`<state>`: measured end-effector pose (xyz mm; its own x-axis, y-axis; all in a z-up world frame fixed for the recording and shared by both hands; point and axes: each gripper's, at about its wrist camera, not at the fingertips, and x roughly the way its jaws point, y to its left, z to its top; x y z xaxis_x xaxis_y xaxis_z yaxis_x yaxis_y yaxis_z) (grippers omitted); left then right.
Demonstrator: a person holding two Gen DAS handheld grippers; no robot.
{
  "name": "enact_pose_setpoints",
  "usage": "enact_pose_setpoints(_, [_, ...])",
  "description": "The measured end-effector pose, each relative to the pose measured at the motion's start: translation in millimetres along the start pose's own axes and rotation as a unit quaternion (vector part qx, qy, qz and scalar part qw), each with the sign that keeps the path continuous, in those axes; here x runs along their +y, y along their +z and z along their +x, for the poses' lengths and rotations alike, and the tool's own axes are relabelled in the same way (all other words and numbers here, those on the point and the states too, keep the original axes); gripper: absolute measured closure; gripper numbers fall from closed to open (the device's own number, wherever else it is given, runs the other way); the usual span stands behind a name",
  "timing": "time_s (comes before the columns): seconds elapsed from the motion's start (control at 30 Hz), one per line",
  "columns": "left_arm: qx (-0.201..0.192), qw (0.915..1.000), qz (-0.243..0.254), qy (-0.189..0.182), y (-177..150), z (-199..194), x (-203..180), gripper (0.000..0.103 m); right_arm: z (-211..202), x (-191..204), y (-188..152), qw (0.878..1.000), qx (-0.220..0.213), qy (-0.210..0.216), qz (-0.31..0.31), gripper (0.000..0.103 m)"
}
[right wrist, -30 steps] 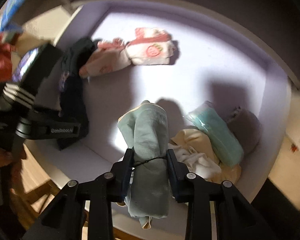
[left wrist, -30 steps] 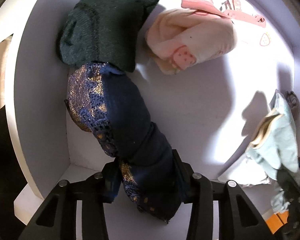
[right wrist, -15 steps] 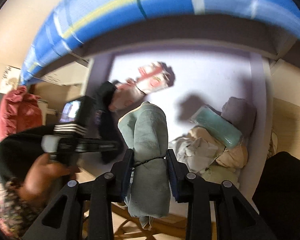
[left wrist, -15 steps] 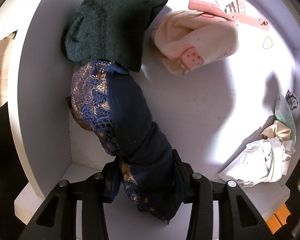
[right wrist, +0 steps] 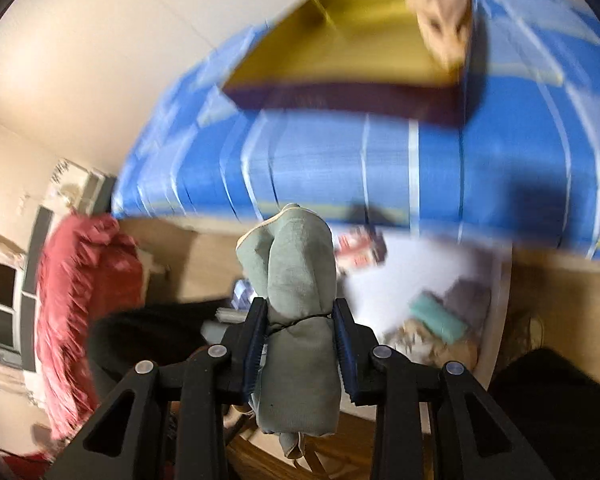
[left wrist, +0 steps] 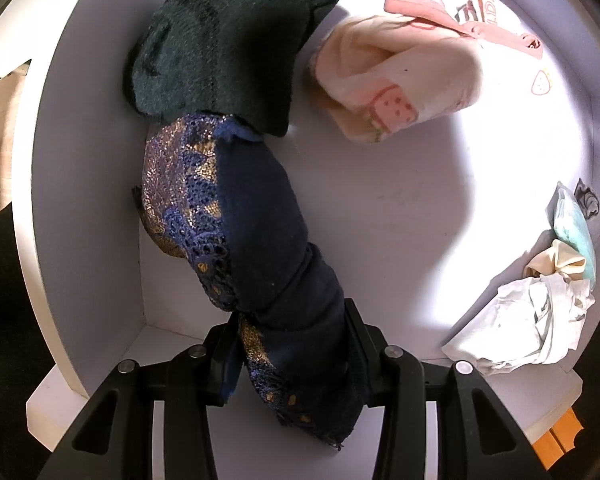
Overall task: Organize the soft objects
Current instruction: 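Carry the pale green garment into the gold box with the right gripper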
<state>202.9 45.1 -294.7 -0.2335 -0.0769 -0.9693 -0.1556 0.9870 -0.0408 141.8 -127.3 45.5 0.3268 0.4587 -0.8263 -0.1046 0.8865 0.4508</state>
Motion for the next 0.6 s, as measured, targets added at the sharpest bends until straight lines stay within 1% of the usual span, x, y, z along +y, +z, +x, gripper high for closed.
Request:
enact_pose_setpoints(0.13, [0.001,1.0,-0.002,-0.006,0.3,0.1,2.6,0.059,-20.9,5.8,46.6,0.999,-0.043,-0.011,0.005,0.07])
enact_pose_setpoints(0.2, [0.001,1.0,-0.003,-0.009,0.9,-0.5,4.0,0.059,-23.4,8.2,68.6,0.998,-0.062,-0.023,0.007,0.07])
enact_pose_setpoints(0.33, [0.0,0.9999,-0.003,-0.012,-0.2,1.6,7.7,0.059,-13.2,1.8,124.2,0.992,-0.1,-0.075,0.02,0.07])
enact_pose_setpoints(0.47, [0.001,0.9998,-0.007,-0.018,-0.3,0.4,12.6,0.059,8.5,-12.1,166.8,0.987,-0.109,-0.104,0.051,0.07])
enact_pose_setpoints(0.6, [0.001,0.9998,-0.005,-0.018,-1.5,-0.1,15.1,0.059,28.6,-24.5,201.5,0.982,-0.114,-0.132,0.072,0.07])
